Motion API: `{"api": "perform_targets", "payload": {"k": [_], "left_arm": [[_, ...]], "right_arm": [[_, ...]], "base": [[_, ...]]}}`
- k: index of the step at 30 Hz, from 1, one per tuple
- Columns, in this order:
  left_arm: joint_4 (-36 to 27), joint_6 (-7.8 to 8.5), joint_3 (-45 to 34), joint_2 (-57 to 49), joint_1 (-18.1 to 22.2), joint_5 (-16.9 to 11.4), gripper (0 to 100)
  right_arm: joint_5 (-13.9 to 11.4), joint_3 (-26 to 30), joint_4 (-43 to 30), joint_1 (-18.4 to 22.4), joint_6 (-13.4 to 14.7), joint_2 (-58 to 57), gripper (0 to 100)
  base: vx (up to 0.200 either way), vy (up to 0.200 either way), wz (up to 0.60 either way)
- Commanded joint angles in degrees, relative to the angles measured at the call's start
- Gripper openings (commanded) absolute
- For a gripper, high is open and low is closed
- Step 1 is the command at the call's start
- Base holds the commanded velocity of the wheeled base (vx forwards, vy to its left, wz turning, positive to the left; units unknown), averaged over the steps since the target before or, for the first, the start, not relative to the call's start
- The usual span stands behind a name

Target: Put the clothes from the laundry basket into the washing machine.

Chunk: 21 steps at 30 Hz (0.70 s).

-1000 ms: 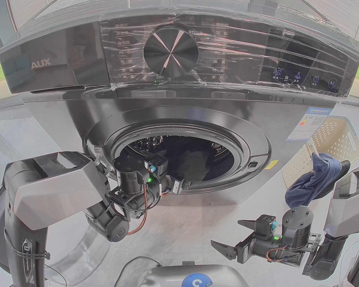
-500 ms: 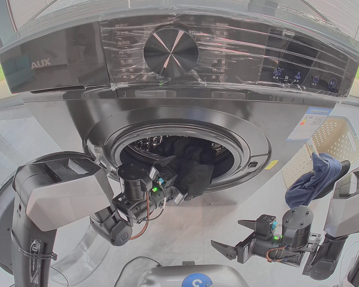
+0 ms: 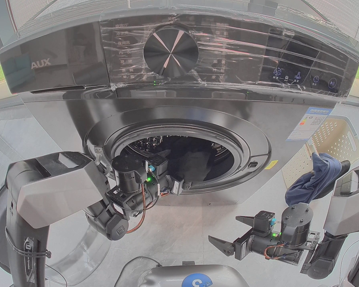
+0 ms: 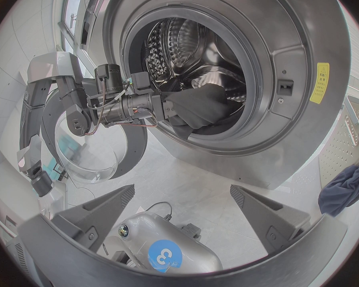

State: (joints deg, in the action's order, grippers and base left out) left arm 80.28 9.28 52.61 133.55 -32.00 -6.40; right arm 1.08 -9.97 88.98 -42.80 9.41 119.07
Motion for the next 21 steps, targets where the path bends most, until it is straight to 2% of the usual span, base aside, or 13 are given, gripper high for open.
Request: {"api": "perform_targets", "payload": {"k": [1,5,7,9,11,14,15,16,21], "left_arm": [[-0.82,-4.27,-1.02,-3.03,-0.08,2.71,100],[-2.58,-7.7,-0.14,-1.45,-0.87,5.43,100],[-3.46,-10.95,1.0,-0.13,-1.84,8.33,100],[-4.34,-14.11,3.9,1.98,-2.1,12.73,100],[-5.83,-17.36,7.59,4.18,-2.1,15.45,100],[-7.41,-20.26,11.99,6.73,-2.1,16.95,100],[-7.77,-20.53,13.3,7.43,-2.19,17.21,100],[-8.2,-20.7,14.8,8.22,-2.28,17.39,0],[-13.83,-20.7,23.06,12.17,-2.89,17.39,0]], "right_arm": [[0.06,-0.93,0.67,-0.09,0.17,-0.15,100],[0.06,-0.84,0.67,0.0,0.26,-0.33,100],[0.06,-0.75,0.67,0.0,0.26,-0.33,100],[0.06,-0.84,0.67,0.0,0.26,-0.24,100],[0.06,-0.93,0.67,0.0,0.26,-0.06,100],[0.06,-0.84,0.67,0.0,0.26,0.03,100],[0.06,-0.84,0.67,0.0,0.26,0.03,100],[0.06,-0.84,0.67,0.0,0.26,0.11,100],[0.06,-0.84,0.67,-0.09,0.26,0.11,100]], "base": [[0.0,0.0,0.0],[0.0,0.0,0.0],[0.0,0.0,0.0],[0.0,0.0,0.0],[0.0,0.0,0.0],[0.0,0.0,0.0],[0.0,0.0,0.0],[0.0,0.0,0.0],[0.0,0.0,0.0]]}}
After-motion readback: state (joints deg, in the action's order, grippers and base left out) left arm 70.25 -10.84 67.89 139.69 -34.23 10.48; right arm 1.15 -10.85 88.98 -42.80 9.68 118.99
